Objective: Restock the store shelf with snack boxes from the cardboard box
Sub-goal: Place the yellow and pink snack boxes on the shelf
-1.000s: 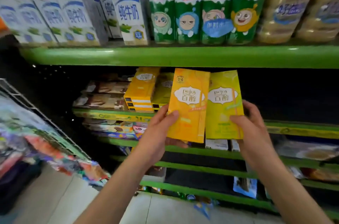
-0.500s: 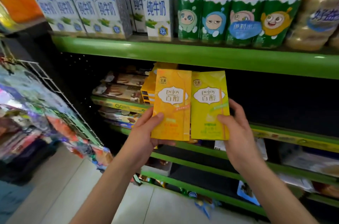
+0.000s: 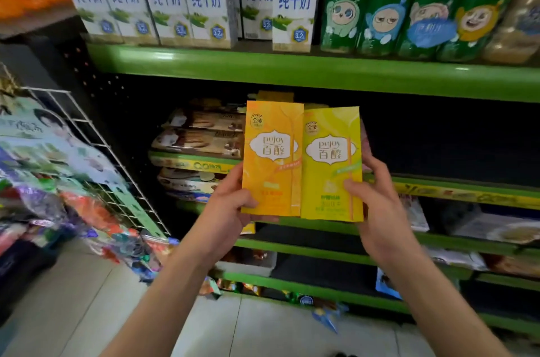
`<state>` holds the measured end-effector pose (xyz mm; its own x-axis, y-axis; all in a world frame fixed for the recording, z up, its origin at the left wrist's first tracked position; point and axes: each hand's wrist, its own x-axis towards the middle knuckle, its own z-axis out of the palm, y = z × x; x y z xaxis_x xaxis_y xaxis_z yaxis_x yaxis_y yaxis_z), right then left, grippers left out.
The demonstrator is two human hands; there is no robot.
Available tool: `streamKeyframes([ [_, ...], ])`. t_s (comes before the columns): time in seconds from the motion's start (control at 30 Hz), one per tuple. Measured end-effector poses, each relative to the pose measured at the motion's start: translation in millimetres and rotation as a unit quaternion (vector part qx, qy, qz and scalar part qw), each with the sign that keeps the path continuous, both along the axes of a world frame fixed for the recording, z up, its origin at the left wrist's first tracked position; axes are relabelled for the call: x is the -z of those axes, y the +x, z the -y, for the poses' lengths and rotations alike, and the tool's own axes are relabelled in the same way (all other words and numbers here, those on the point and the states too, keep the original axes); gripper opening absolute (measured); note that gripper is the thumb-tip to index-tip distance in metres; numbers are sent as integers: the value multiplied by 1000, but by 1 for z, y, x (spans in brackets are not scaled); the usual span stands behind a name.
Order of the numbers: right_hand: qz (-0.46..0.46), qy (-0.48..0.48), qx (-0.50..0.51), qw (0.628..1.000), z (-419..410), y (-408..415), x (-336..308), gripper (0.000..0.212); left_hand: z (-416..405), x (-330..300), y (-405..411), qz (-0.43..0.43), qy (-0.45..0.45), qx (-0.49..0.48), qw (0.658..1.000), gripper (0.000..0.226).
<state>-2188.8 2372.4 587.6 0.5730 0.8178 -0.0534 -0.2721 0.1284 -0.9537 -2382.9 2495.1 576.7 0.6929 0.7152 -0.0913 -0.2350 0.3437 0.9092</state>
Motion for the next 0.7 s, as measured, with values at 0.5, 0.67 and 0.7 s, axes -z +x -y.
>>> streamKeyframes([
  [0.5,-10,31,-38,999,-9,-16,8,52,-8,14,-21,5,5,-7,1000,67],
  [0.67,-30,45,-48,997,-9,-13,8,57,-8,13,-17,8,15,-6,1000,61],
  [0.7,-32,45,-48,997,-9,-13,8,58,-7,13,-17,10,17,-2,1000,60],
])
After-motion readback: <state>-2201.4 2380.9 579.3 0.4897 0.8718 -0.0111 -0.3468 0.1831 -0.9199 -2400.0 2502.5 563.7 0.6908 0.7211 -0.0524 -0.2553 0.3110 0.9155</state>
